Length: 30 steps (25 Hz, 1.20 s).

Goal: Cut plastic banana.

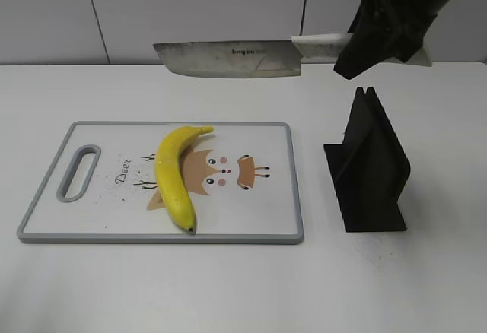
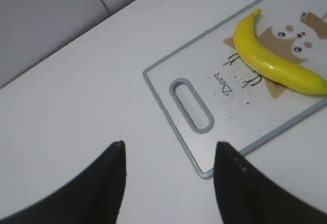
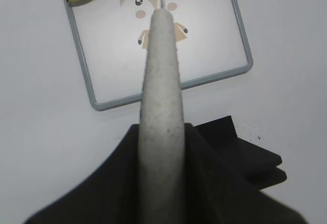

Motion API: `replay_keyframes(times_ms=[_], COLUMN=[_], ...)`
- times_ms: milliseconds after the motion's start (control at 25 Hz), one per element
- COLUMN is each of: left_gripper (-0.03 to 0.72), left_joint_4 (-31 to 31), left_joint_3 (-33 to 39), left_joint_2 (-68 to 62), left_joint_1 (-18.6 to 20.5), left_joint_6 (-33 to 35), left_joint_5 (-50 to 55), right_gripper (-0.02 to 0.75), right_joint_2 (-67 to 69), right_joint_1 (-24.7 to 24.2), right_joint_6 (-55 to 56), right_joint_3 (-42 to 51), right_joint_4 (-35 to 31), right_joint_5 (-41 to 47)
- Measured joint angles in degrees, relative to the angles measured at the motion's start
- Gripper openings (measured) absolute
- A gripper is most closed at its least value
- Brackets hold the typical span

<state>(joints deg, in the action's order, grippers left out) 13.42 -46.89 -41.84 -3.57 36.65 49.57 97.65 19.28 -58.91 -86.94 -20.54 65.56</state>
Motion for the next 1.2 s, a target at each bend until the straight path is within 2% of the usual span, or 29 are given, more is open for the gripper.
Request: replay_keyframes(times_ms=[240, 440, 640, 1000, 1200], left_gripper=[0.524, 0.524, 0.524, 0.524, 0.524], left_joint_4=[0.2, -0.9, 2.6, 6.6, 9.2], left_joint_3=[-9.9, -18.5, -23.9, -24.1, -24.1], left_joint_2=[-15.2, -26.6, -36.1, -47.9, -52.0], left_joint_1=[-7.4, -11.9, -12.2, -12.4, -12.4], left_joint_6=[12.6, 19.6, 25.4, 37.1, 40.4], left_joint_5=[1.6, 2.6, 7.8, 4.2, 3.5], right_gripper=[0.182, 0.182, 0.182, 0.182, 0.182], right_joint_2=[5.0, 11.0, 18.0, 21.5, 21.5], right_joint_1=[0.5, 4.1, 7.3, 8.7, 8.7], right_joint_6=[-3.3, -6.9, -8.0, -12.3, -12.6], right_joint_3=[-4.5, -10.8, -15.9, -17.8, -18.1], right_joint_4=[-0.8, 1.2, 1.6, -1.7, -1.7], right_joint_5=[1.3, 2.3, 2.3, 2.2, 1.7])
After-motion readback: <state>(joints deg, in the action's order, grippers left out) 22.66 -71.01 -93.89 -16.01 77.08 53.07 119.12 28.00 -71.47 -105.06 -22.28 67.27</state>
